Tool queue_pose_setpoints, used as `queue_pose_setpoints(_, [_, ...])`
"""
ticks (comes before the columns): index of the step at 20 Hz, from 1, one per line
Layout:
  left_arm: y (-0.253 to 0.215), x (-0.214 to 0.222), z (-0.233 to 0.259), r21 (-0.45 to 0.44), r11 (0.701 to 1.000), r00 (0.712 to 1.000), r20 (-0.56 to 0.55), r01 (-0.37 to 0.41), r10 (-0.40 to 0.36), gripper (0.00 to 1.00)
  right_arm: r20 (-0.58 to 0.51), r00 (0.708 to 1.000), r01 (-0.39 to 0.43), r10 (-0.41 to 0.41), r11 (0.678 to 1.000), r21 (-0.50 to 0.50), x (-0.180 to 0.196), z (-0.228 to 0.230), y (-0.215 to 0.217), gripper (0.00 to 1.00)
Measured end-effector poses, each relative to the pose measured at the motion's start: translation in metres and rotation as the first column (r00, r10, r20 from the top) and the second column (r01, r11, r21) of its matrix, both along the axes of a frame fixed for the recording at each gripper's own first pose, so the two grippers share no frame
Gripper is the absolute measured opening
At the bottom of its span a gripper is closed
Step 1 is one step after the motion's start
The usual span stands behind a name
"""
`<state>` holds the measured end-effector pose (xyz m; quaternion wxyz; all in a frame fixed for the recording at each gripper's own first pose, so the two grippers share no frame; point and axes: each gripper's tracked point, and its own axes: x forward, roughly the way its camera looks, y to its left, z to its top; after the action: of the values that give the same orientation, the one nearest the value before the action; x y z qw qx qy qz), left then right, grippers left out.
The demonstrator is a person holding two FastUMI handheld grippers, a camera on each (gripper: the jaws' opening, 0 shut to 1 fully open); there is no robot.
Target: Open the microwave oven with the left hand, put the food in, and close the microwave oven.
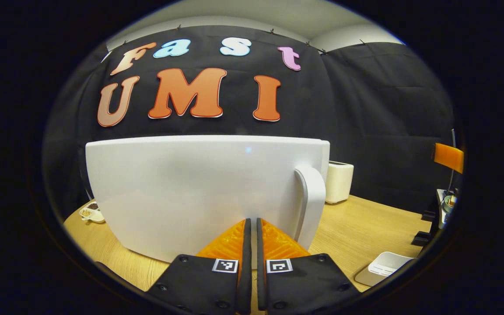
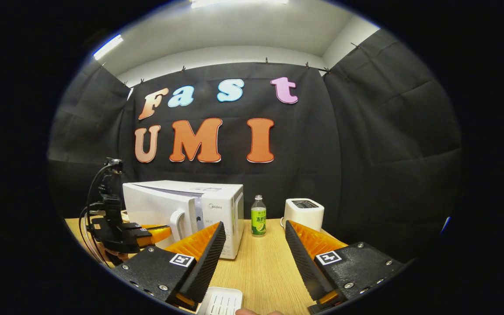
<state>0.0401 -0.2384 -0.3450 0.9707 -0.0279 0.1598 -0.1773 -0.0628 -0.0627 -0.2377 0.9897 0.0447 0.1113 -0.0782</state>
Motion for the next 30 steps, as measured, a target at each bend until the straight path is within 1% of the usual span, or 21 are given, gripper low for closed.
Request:
queue_pose_setpoints(3, [0.002,0.016,-0.006,0.002,0.999,0.999,-0.006,-0.043,0.043,0.10,-0.002,1.000,0.006,-0.006,1.000,-0.008,0.000,0.000,-0.005,0.86])
queue_pose_setpoints(6, [0.001,0.027,-0.009,-0.015,0.998,0.998,-0.018,-0.064,0.064,0.10,-0.007,1.000,0.010,-0.010,1.000,-0.019,0.001,0.000,-0.009,0.86])
queue_pose_setpoints(7, [-0.004,0.027,-0.007,-0.038,0.998,0.998,-0.011,-0.057,0.057,0.10,-0.008,1.000,0.011,-0.011,1.000,-0.019,0.003,0.000,-0.010,0.86])
queue_pose_setpoints(8, [-0.005,0.028,-0.005,-0.037,0.998,0.998,-0.005,-0.057,0.057,0.06,-0.007,1.000,0.010,-0.010,1.000,-0.017,0.004,0.000,-0.010,0.86])
queue_pose_setpoints(10, [-0.005,0.030,-0.004,-0.009,0.998,0.998,0.001,-0.066,0.066,0.07,-0.009,1.000,0.008,-0.008,1.000,-0.012,0.008,-0.001,-0.009,0.86])
queue_pose_setpoints(12, [-0.005,0.032,-0.005,0.027,0.996,0.997,0.009,-0.081,0.080,0.05,-0.013,1.000,0.008,-0.008,1.000,-0.004,0.011,-0.002,-0.005,0.86])
queue_pose_setpoints(14, [-0.007,0.032,-0.007,0.054,0.994,0.995,0.013,-0.097,0.097,0.05,-0.018,1.000,0.003,-0.003,1.000,0.007,0.011,-0.003,0.000,0.86])
queue_pose_setpoints(17, [-0.008,0.040,-0.007,0.070,0.991,0.993,0.001,-0.116,0.116,0.05,-0.021,1.000,-0.012,0.012,1.000,0.007,0.008,-0.002,0.010,0.86])
queue_pose_setpoints(18, [-0.007,0.037,-0.012,0.069,0.990,0.992,-0.041,-0.120,0.123,0.05,-0.021,1.000,-0.015,0.015,1.000,0.005,0.006,-0.001,0.012,0.86])
queue_pose_setpoints(19, [-0.010,0.040,-0.005,0.049,0.992,0.993,-0.017,-0.117,0.118,0.08,-0.021,1.000,-0.021,0.021,1.000,0.003,0.004,0.000,0.015,0.86])
queue_pose_setpoints(20, [-0.011,0.041,-0.008,0.061,0.992,0.993,-0.025,-0.113,0.115,0.06,-0.020,0.999,-0.026,0.026,1.000,0.000,0.001,0.002,0.017,0.86])
queue_pose_setpoints(22, [-0.003,0.036,-0.009,0.078,0.988,0.991,-0.025,-0.132,0.134,0.07,-0.021,0.999,-0.031,0.031,0.999,-0.011,-0.002,0.006,0.019,0.86])
queue_pose_setpoints(24, [0.006,0.032,0.010,0.061,0.988,0.990,0.001,-0.138,0.139,0.10,-0.015,0.999,-0.034,0.034,0.999,-0.029,-0.004,0.014,0.018,0.86])
queue_pose_setpoints(25, [0.013,0.028,0.024,0.058,0.988,0.989,0.022,-0.145,0.144,0.09,-0.011,0.999,-0.035,0.035,0.999,-0.039,-0.003,0.019,0.019,0.86])
queue_pose_setpoints(28, [0.035,0.012,0.079,0.036,0.989,0.986,0.097,-0.143,0.139,0.09,0.014,1.000,-0.026,0.027,0.997,-0.067,0.001,0.037,0.015,0.86])
queue_pose_setpoints(30, [0.056,0.002,0.117,0.055,0.988,0.980,0.144,-0.147,0.138,0.12,0.025,0.999,-0.022,0.024,0.997,-0.072,0.008,0.049,0.017,0.86])
